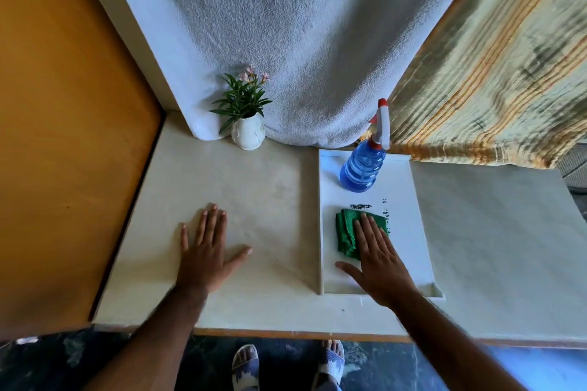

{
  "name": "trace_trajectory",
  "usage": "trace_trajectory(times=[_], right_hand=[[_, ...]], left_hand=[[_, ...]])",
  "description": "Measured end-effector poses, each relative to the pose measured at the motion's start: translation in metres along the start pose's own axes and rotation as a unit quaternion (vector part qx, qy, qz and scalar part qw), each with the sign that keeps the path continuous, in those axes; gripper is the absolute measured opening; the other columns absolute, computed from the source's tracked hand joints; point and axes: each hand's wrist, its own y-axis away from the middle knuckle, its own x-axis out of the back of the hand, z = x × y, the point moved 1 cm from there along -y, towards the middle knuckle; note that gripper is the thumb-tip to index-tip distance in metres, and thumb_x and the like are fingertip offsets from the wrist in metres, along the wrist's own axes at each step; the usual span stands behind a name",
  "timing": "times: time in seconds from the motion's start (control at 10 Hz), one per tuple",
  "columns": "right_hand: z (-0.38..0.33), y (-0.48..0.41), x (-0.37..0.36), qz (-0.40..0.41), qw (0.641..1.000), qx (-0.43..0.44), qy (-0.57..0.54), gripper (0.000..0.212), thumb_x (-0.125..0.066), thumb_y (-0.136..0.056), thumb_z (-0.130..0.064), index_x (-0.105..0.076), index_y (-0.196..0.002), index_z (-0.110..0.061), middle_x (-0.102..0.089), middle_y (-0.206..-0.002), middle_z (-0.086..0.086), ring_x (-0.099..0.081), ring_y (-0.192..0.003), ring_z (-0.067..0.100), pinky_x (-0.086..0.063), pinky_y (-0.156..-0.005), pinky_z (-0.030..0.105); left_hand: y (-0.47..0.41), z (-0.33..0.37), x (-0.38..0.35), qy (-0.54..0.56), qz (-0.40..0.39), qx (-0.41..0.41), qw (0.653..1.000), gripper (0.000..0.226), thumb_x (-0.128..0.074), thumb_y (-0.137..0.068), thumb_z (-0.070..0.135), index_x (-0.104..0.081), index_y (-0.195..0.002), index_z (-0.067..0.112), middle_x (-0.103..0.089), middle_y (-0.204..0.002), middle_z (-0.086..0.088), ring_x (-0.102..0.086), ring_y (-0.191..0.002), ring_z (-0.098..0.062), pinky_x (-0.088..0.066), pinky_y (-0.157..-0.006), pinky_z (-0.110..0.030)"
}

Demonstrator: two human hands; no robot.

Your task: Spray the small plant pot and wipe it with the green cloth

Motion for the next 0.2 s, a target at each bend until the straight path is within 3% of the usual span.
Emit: trace_trajectory(times=[0.1,0.2], right_hand=[[-0.008,-0.002,0.029,0.020,0.999,0.014,-0.021,0.101,-0.017,-0.094,-0.079,-0.014,-0.158,-0.002,-0.007,-0.167,0.015,-0.002,-0.155,0.025,-0.015,-0.125,0.045],[-0.019,-0.019,0.081,0.090,0.994,0.052,-0.034,0.097,-0.027,-0.096,-0.075,-0.026,-0.155,0.002,-0.016,-0.165,0.017,-0.013,-0.154,0.029,-0.024,-0.122,0.048]], left_hand=[[-0.002,-0.004,0.025,0.030,-0.079,-0.005,0.996,0.139,-0.001,-0.060,0.107,0.008,-0.165,0.017,0.016,-0.176,-0.003,0.010,-0.163,-0.018,0.001,-0.133,-0.051],[-0.009,0.007,0.070,0.053,-0.053,-0.046,0.996,0.141,0.002,-0.058,0.107,0.006,-0.166,0.016,0.011,-0.177,-0.001,0.008,-0.163,-0.014,0.001,-0.134,-0.041]])
